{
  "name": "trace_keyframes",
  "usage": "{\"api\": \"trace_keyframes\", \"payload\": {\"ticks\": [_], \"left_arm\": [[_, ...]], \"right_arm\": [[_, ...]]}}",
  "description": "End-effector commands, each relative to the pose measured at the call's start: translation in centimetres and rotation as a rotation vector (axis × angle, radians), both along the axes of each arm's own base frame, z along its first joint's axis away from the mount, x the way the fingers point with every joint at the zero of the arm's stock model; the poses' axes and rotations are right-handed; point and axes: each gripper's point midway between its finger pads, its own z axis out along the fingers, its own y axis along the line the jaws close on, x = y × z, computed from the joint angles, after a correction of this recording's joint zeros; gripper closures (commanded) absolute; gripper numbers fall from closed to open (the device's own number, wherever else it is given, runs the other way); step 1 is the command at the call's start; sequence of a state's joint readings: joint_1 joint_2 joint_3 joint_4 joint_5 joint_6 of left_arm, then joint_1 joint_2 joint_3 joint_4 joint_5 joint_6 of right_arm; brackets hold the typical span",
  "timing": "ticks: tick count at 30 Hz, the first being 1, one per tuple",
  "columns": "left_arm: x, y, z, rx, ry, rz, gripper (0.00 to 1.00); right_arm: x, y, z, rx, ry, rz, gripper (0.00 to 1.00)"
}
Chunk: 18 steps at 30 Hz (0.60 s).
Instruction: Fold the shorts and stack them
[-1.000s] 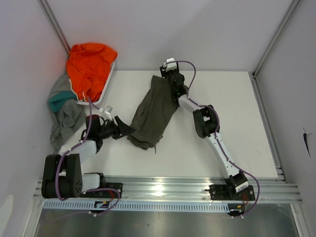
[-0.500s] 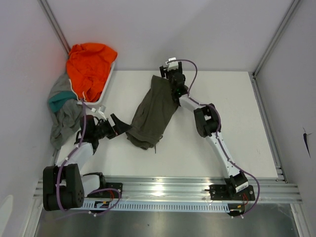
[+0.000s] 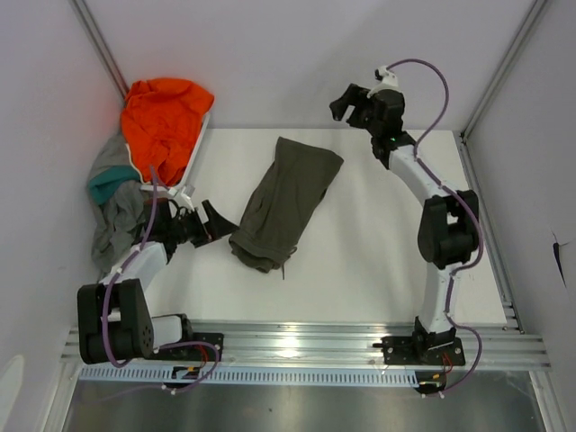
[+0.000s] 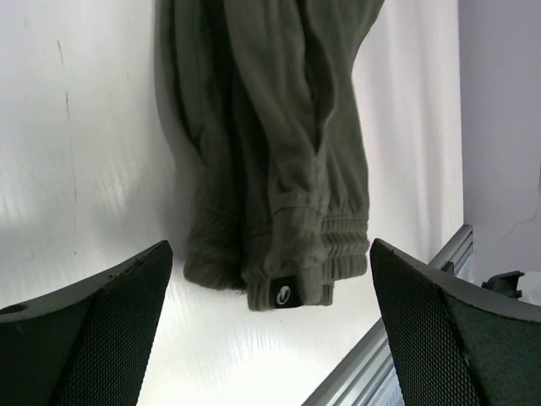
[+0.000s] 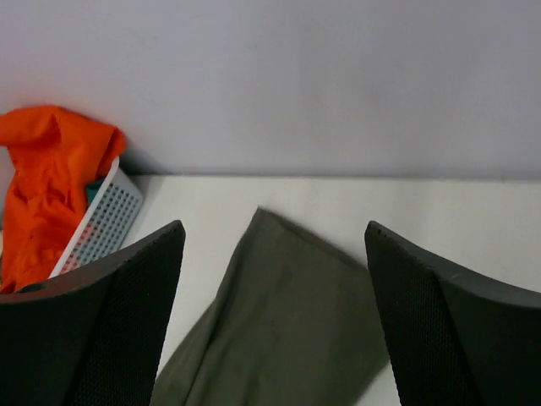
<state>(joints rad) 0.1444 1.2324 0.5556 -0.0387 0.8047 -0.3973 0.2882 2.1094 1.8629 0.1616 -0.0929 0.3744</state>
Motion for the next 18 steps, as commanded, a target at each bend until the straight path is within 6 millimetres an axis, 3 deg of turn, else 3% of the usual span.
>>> {"api": "trace_keyframes", "payload": {"ticks": [1,2,3,4,5,6,8,14,18], "left_arm": [[-0.1,0.2,-0.6,0.008,0.028,-0.011,0.01],[-0.1,0.3,-0.8,0.014,0.037,-0.011,0.01],[-0.2,0.3,-1.2,0.016,0.053,-0.008,0.01],[-0.2,0.2,-1.4,0.016,0.060,-0.010,0.01],[-0.3,0.2,-1.7,0.014,0.075,-0.006,0.01],[-0.3,0.1,-2.0,0.006,0.095,-0.006,0.01],[-0.3,-0.1,-2.4,-0.009,0.112,-0.002,0.01],[-0.8,-2.0,-4.0,-0.023,0.170,-0.052,0.01],[-1.4,-3.3,-4.9,-0.003,0.182,-0.085,0.01]], "right_arm": [[-6.9,3.1,-3.4,0.090,0.220,0.158,0.11],[-8.9,3.4,-6.2,0.065,0.271,0.152,0.09],[-10.2,3.4,-4.4,0.070,0.235,0.160,0.09],[-11.1,3.5,-4.6,0.069,0.243,0.168,0.09],[-12.5,3.9,-6.1,0.065,0.276,0.194,0.09],[-13.2,4.1,-5.8,0.067,0.273,0.210,0.09],[-14.0,4.4,-7.0,0.058,0.300,0.225,0.09],[-12.9,4.0,-10.0,0.087,0.386,0.217,0.08],[-11.6,2.5,-11.7,0.109,0.408,0.174,0.09]]}}
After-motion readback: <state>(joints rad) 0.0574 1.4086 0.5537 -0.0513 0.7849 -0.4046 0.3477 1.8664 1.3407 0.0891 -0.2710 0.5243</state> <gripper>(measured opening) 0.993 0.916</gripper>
